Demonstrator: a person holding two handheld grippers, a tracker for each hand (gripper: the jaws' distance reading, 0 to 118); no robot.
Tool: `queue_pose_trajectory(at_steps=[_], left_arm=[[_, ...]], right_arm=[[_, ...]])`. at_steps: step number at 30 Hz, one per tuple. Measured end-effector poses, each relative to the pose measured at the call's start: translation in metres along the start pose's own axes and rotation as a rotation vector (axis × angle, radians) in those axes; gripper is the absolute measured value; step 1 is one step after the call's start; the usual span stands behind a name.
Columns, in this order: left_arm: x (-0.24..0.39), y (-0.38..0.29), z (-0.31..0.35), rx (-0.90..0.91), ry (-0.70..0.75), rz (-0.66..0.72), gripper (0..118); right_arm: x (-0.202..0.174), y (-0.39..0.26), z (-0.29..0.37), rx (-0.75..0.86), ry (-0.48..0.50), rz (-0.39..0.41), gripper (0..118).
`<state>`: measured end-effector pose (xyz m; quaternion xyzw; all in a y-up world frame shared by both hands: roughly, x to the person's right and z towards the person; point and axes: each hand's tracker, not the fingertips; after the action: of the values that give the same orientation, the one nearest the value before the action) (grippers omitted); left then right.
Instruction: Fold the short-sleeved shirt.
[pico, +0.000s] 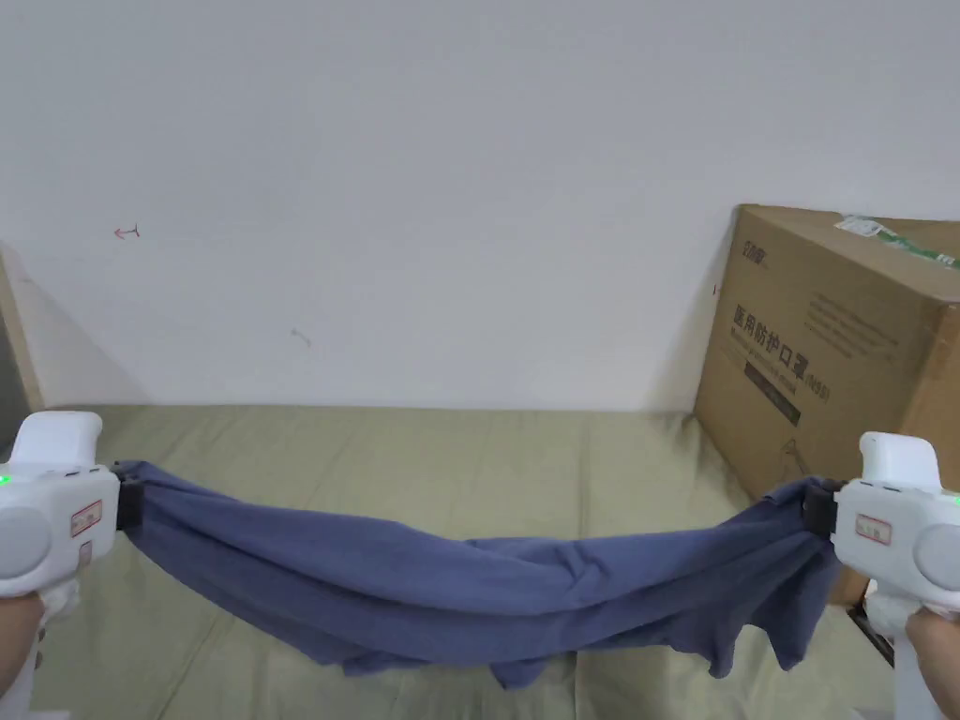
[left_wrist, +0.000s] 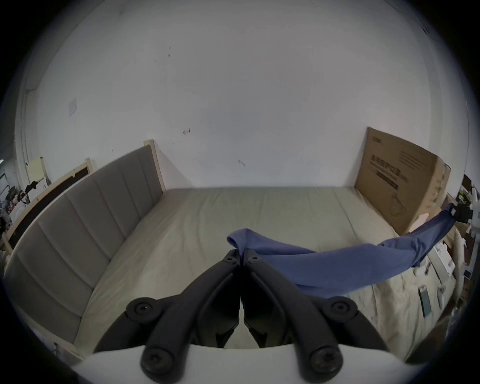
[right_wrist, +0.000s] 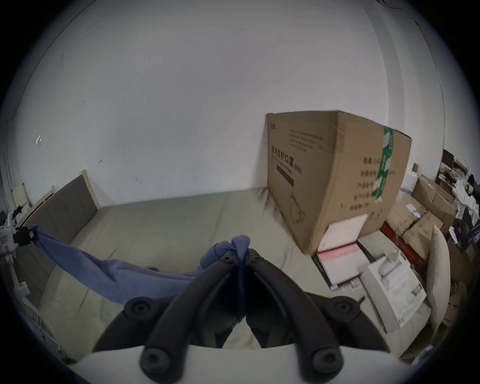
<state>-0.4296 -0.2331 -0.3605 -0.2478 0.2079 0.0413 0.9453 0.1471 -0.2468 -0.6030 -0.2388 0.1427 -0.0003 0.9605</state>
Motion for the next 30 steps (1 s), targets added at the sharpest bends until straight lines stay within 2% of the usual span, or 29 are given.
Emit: queue_pose_trajectory(at_steps=[4,7,9,11,15,16,17,18,19,20,21,24,26,28,30], left_arm=[[-0.012,-0.071,0.041,-0.115,-0.034,0.027,0],[-0.019,-0.129,0.055,-0.287,-0.064,0.011,0],[-0.024,-0.166,0.058,-0.389,-0.094,0.041,0],[-0.02,-0.196,0.055,-0.491,-0.075,0.005,0],[-0.012,-0.232,0.048,-0.539,-0.063,0.006,0],[-0.009,-0.235,0.048,-0.54,-0.061,0.012,2],[-0.007,-0.236,0.049,-0.528,-0.034,0.011,18],[-0.005,-0.233,0.053,-0.508,-0.013,-0.007,43],[0.0,-0.226,0.065,-0.453,0.037,-0.055,68],[0.007,-0.218,0.076,-0.389,0.058,-0.086,91],[0.015,-0.209,0.091,-0.277,0.032,-0.099,98],[0.045,-0.179,0.139,0.081,-0.032,-0.098,99],[0.068,-0.163,0.171,0.283,-0.061,-0.115,99],[0.081,-0.159,0.187,0.375,-0.044,-0.133,99],[0.093,-0.156,0.201,0.399,-0.045,-0.125,95]], right_arm=[[0.017,-0.069,0.041,-0.112,0.008,0.023,3],[0.021,-0.127,0.06,-0.208,0.016,0.05,3],[0.023,-0.168,0.064,-0.272,0.024,0.057,3],[0.022,-0.204,0.06,-0.377,0.01,0.09,3],[0.015,-0.25,0.053,-0.495,-0.017,0.081,5],[0.015,-0.254,0.052,-0.493,-0.021,0.074,19],[0.015,-0.256,0.053,-0.499,-0.03,0.064,62],[0.015,-0.254,0.055,-0.504,-0.034,0.055,91],[0.014,-0.248,0.061,-0.497,-0.032,0.041,104],[0.009,-0.238,0.073,-0.431,-0.03,0.028,106],[0.004,-0.225,0.086,-0.343,-0.011,0.034,106],[-0.026,-0.182,0.133,-0.022,0.115,0.053,106],[-0.052,-0.161,0.172,0.248,0.15,0.087,106],[-0.07,-0.153,0.197,0.414,0.183,0.119,106],[-0.085,-0.148,0.21,0.466,0.177,0.128,102]])
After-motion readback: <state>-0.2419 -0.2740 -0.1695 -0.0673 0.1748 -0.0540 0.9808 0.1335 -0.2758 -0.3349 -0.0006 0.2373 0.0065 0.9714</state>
